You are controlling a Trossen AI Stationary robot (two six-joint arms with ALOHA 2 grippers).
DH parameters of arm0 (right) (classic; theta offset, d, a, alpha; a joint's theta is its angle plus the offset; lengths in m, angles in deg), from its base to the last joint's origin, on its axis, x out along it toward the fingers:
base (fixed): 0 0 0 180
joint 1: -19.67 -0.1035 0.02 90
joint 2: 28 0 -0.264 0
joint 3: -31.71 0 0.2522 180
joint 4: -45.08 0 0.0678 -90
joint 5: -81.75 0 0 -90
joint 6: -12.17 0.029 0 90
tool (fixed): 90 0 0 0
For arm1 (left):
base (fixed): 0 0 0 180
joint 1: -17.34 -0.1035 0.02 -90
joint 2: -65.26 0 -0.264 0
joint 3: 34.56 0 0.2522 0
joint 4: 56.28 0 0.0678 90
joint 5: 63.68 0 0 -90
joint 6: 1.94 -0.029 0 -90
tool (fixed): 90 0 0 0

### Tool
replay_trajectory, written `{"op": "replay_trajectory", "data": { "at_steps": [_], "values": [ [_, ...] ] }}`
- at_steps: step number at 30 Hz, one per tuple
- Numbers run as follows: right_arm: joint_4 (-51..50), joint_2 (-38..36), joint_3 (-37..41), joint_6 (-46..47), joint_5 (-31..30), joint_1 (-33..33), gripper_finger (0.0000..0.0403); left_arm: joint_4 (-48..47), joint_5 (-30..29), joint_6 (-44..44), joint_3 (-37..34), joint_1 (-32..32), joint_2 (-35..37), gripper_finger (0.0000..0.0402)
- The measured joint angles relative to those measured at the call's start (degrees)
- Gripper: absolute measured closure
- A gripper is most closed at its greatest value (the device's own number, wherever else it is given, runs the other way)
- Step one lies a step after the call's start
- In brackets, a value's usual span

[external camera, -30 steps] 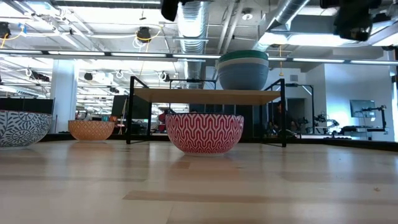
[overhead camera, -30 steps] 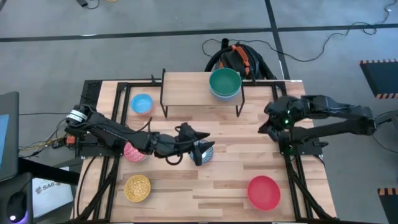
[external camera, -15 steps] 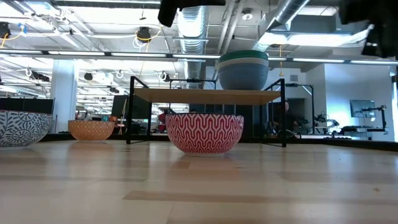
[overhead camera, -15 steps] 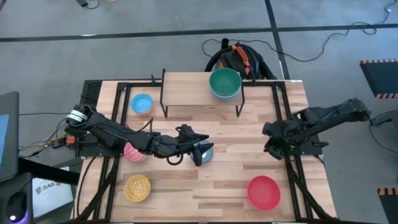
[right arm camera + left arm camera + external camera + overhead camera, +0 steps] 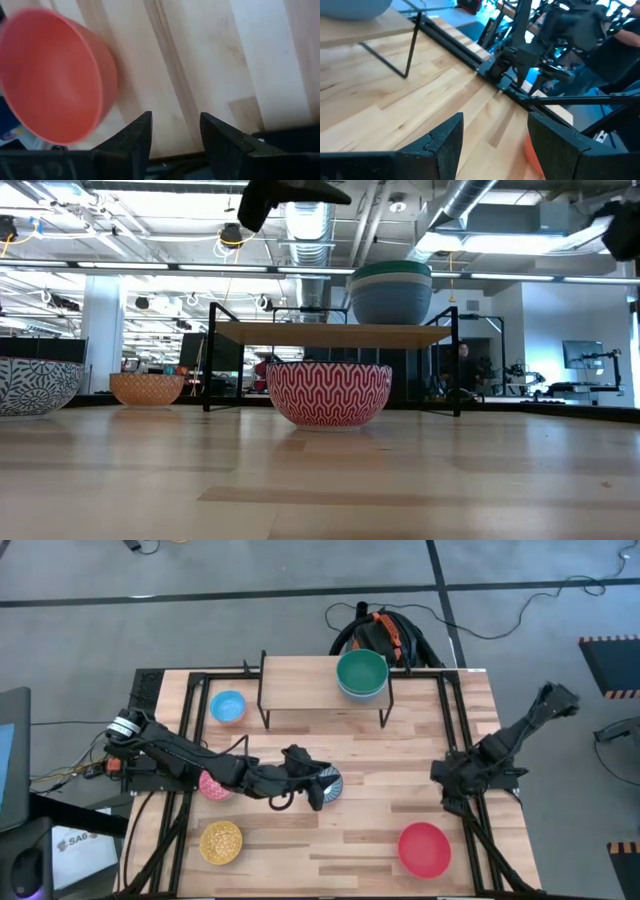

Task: Place and stack bowls onto a shelf
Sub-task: Stack the orange bowl on top of the green bowl on the shelf

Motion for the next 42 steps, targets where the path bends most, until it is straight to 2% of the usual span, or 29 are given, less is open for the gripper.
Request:
{"op": "replay_trajectory", "data": {
  "at_steps": [3,7,14,19,32,42],
  "values": [
    [0.64,0.16,1.54,1.87,-0.24,-3.38,0.0211,-1.88,-0.92,2.21,0.0,-0.02,0.0,0.0196],
    [0.9,1.29,1.55,3.95,-2.56,-7.29,0.021,-7.82,-2.87,9.72,0.0,-0.02,0.02,0.0196],
    [2.68,5.68,1.55,4.38,-3.07,-12.82,0.0211,-15.16,-1.98,16.92,0.0,0.05,0.02,0.0196],
    [5.14,9.59,1.55,3.24,-3.03,-16.33,0.0211,-15.49,-0.98,17.83,0.0,0.11,0.02,0.0196],
    [10.82,16.66,1.55,2.75,-3.01,-20.58,0.0211,-15.34,-0.41,18.11,0.0,0.24,0.02,0.0196],
    [15.13,17.31,1.55,-2.67,-2.83,-20.91,0.0211,-16.41,0.38,18.29,0.0,0.64,0.02,0.0196]
  ]
}}
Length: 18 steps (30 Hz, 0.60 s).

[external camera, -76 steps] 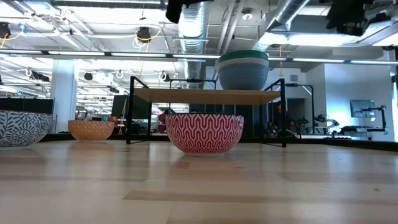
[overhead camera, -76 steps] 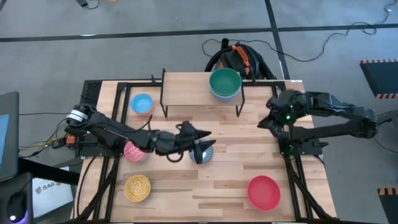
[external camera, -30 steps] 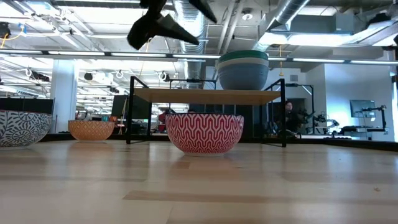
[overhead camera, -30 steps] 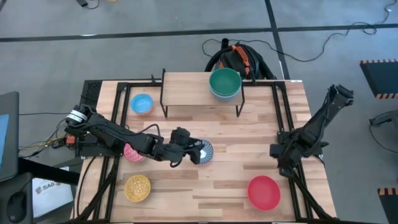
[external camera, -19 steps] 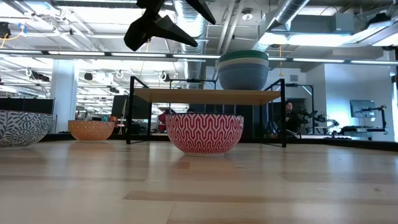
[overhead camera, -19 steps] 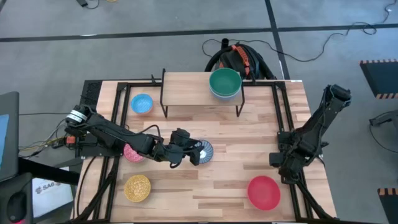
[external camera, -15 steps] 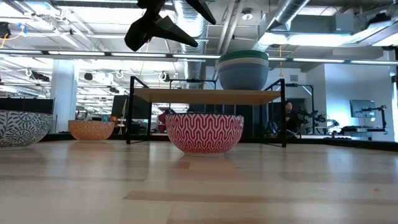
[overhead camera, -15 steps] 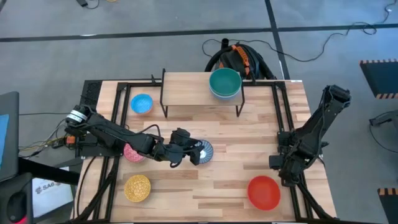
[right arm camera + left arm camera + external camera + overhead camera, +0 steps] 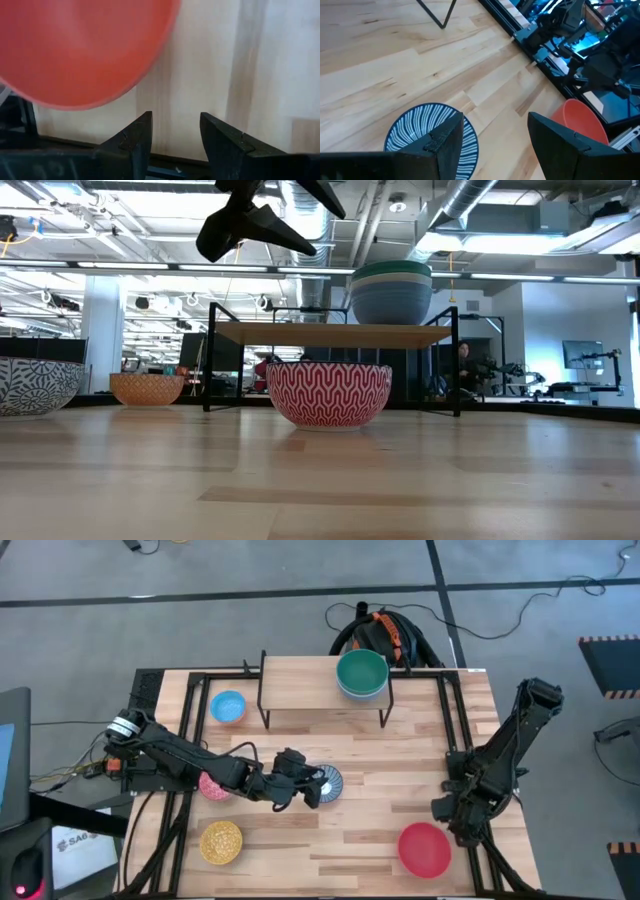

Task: Place and stack bowls onto a shelf
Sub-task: Stack the orange bowl on top of the green bowl on the shelf

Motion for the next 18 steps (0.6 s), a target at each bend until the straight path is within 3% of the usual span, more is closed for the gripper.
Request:
{"op": "replay_trajectory", "data": {
  "at_steps": [10,18],
  "values": [
    [-0.27,0.0,0.0,-7.75,1.18,0.05,0.0182,-1.56,0.03,-0.02,0.0,0.21,0.0,0.0196],
    [-0.63,-0.11,-2.01,-6.76,-0.18,4.23,0.0175,-2.72,-0.02,-0.02,0.0,-0.29,0.0,0.0196]
  ]
}}
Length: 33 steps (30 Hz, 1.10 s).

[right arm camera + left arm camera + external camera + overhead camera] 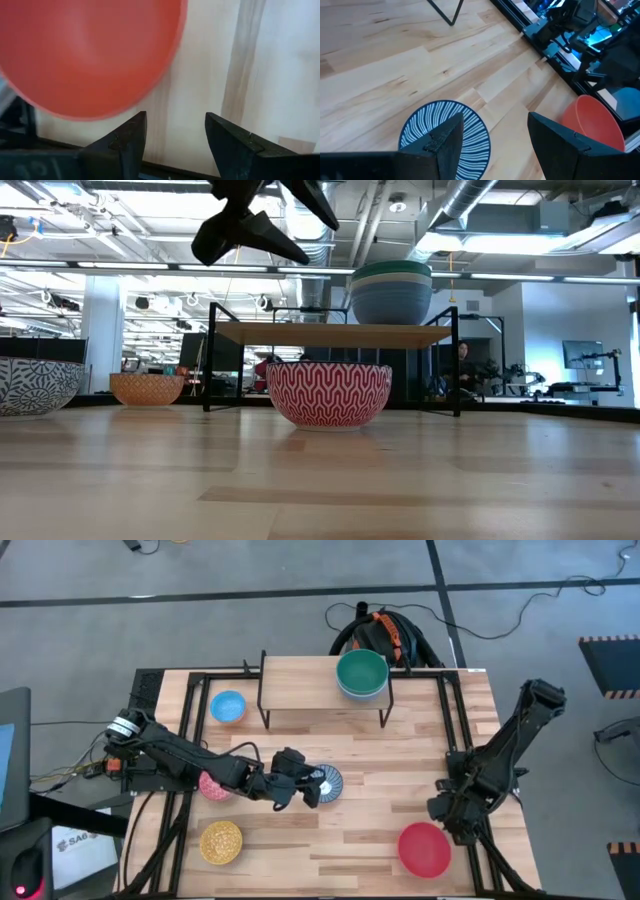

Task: Place and stack bowls onto a shelf
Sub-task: Stack the orange bowl on top of the green bowl on the shelf

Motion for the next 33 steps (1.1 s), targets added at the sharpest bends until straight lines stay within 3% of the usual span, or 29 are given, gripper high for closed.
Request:
{"op": "replay_trajectory", "data": {
  "at_steps": [6,12,22,33],
  "values": [
    [-1.14,-1.99,-5.2,-1.56,-0.26,3.57,0.0179,0.03,0.13,0.0,0.0,-1.83,0.0,0.0196],
    [1.13,-3.27,-5.32,-1.51,-1.87,6.29,0.0179,0.66,1.53,2.27,0.0,-3.6,0.0,0.0196],
    [1.5,3.61,-2.97,-0.18,-2.8,6.7,0.0183,0.57,-1.48,5.7,0.0,-0.64,0.0,0.0196],
    [1.87,11.49,-2.97,0.61,-2.82,6.87,0.0254,0.37,-3.19,6.53,0.0,0.54,0.0,0.0196]
  ]
}}
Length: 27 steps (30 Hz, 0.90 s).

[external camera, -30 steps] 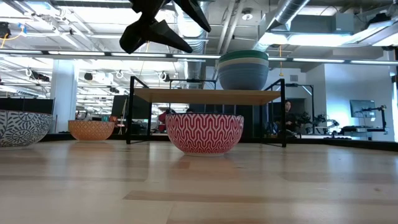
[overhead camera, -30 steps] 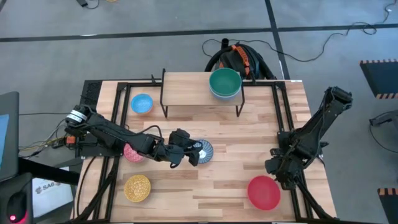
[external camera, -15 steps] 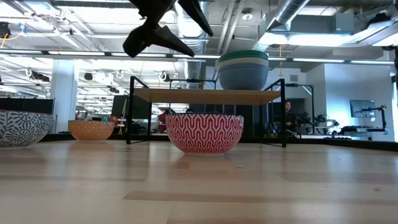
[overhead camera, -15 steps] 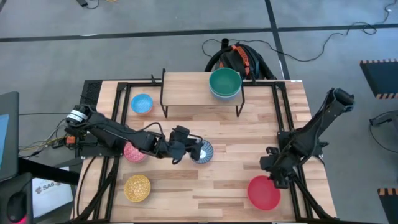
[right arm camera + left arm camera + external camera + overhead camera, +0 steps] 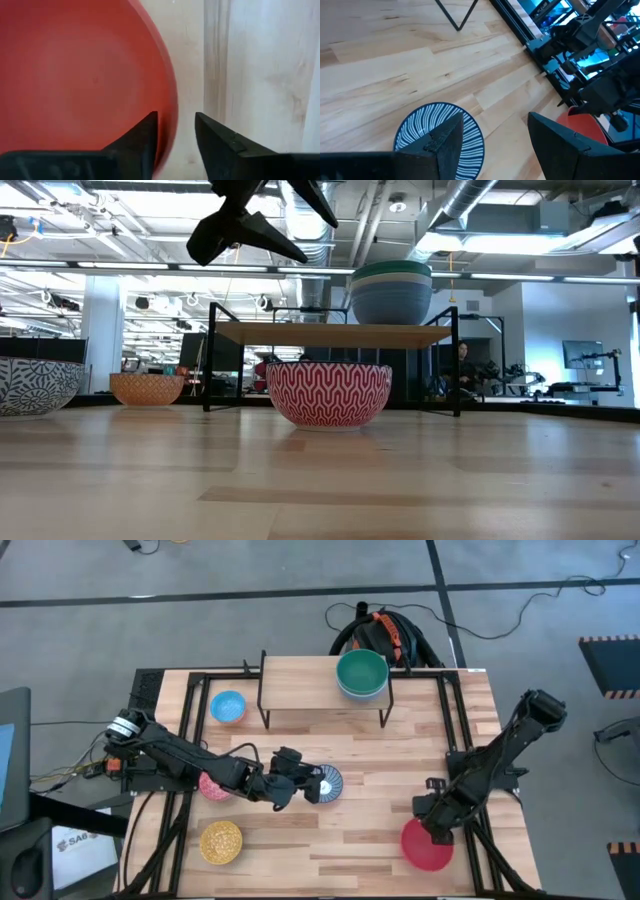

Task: Place and stack bowls onto a shelf
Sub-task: Stack the orange bowl on top of the green bowl on the shelf

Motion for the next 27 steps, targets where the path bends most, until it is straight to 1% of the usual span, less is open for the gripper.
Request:
{"op": "replay_trajectory", "data": {
  "at_steps": [6,12,17,21,23,27],
  "values": [
    [0.41,0.91,-0.02,0.0,1.27,0.13,0.0317,-0.16,0.02,-0.04,0.0,0.0,0.0,0.0196],
    [-0.14,0.77,-0.09,-0.03,1.62,1.85,0.0377,-0.39,0.13,-1.14,0.0,-0.36,0.0,0.0196],
    [-0.2,0.8,-0.09,-0.58,1.5,4.6,0.038,-1.41,1.35,-1.57,0.0,-0.84,0.0,0.0196],
    [-1.48,0.84,-0.91,-3.16,1.32,7.87,0.038,-3.33,1.79,-3.11,0.0,-1.47,0.0,0.0196],
    [-3.33,0.86,-2.17,-4.6,0.01,9.75,0.038,-4.15,3.15,-3.55,0.0,-2.37,0.01,0.0196],
    [-7.45,0.24,-5.07,-6.64,-2.78,12.66,0.038,-4.01,7.68,-6.55,-0.02,-5.43,0.33,0.0196]
  ]
}}
